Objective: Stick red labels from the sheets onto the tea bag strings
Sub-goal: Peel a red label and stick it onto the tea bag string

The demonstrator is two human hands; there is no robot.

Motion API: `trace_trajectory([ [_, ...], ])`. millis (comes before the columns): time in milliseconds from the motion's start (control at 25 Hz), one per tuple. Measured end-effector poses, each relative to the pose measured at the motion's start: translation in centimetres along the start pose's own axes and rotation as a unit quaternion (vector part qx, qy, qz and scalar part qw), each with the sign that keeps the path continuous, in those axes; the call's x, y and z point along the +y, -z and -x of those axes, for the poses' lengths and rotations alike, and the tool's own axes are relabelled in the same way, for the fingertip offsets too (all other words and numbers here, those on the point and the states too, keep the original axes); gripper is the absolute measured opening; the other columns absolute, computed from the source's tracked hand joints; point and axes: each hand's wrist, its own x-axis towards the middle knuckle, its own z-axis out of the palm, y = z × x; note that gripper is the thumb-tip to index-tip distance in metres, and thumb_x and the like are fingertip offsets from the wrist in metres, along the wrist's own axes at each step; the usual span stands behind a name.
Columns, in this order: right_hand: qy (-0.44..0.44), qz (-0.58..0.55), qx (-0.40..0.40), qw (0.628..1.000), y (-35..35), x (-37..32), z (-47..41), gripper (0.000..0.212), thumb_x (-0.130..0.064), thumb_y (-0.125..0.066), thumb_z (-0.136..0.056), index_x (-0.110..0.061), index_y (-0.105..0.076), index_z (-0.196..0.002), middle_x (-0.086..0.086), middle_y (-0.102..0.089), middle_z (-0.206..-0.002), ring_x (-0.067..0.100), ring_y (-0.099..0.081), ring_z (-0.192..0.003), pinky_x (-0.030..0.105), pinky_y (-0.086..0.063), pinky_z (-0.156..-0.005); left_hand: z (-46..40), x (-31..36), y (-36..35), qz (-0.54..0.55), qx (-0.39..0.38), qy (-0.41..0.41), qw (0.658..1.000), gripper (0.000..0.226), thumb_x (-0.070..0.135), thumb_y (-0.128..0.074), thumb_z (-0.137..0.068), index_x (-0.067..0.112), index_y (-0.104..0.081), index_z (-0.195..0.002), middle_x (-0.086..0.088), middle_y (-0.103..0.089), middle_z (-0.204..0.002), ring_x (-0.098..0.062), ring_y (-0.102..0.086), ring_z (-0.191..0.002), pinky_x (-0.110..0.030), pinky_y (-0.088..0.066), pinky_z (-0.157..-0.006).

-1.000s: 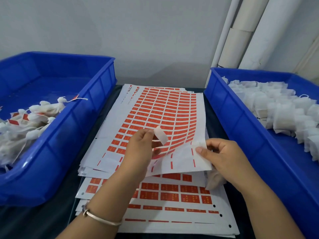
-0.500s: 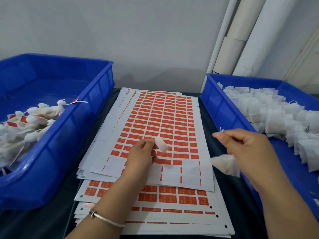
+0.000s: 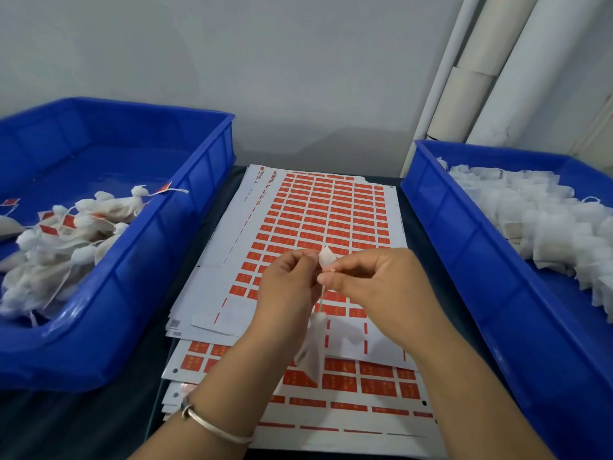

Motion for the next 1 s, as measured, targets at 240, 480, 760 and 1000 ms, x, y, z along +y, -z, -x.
trace_trajectory([
  [240, -0.013, 0.029, 0.066, 0.997, -0.4, 1.3, -0.9, 0.028, -0.031, -0.076, -0.074, -0.047, -0.059, -0.059, -0.034, -0.055, -0.075, -0.01, -0.058, -0.076, 0.0, -0.04, -0.051, -0.2, -0.3, 0.2, -0.018, 0.009, 0.012, 1.0, 0.015, 0.029, -0.054, -0.092, 0.029, -0.066, -0.082, 0.004, -0.07, -0.086, -0.016, -0.066, -0.085, -0.025, -0.054, -0.074],
  [480, -0.035, -0.005, 0.028, 0.999, 0.0, 2.3, -1.2, 0.022, -0.028, -0.074, -0.077, -0.04, -0.063, -0.063, -0.04, -0.058, -0.064, -0.023, -0.054, -0.075, -0.004, -0.037, -0.048, -0.6, 0.7, 0.5, 0.059, -0.009, 0.09, 0.994, 0.018, 0.013, -0.053, -0.094, 0.017, -0.065, -0.081, -0.006, -0.071, -0.073, -0.019, -0.069, -0.072, -0.026, -0.055, -0.064],
  [760, -0.027, 0.026, -0.008, 0.999, 0.9, 1.8, -1.7, 0.019, -0.033, -0.075, -0.076, -0.042, -0.065, -0.062, -0.04, -0.06, -0.073, -0.019, -0.056, -0.075, -0.001, -0.039, -0.048, -1.0, 1.6, 2.1, -0.109, -0.065, -0.031, 0.991, 0.009, 0.025, -0.064, -0.086, 0.02, -0.071, -0.083, 0.003, -0.07, -0.072, -0.017, -0.067, -0.074, -0.027, -0.056, -0.072],
  [1000, -0.006, 0.014, 0.005, 1.0, 1.1, 1.6, -1.9, 0.015, -0.036, -0.069, -0.078, -0.048, -0.063, -0.071, -0.035, -0.057, -0.091, -0.006, -0.057, -0.089, 0.004, -0.038, -0.064, -1.4, 1.3, 1.6, -0.093, -0.023, -0.042, 0.995, 0.011, 0.023, -0.057, -0.09, 0.021, -0.067, -0.086, 0.005, -0.071, -0.075, -0.011, -0.07, -0.07, -0.02, -0.056, -0.066],
])
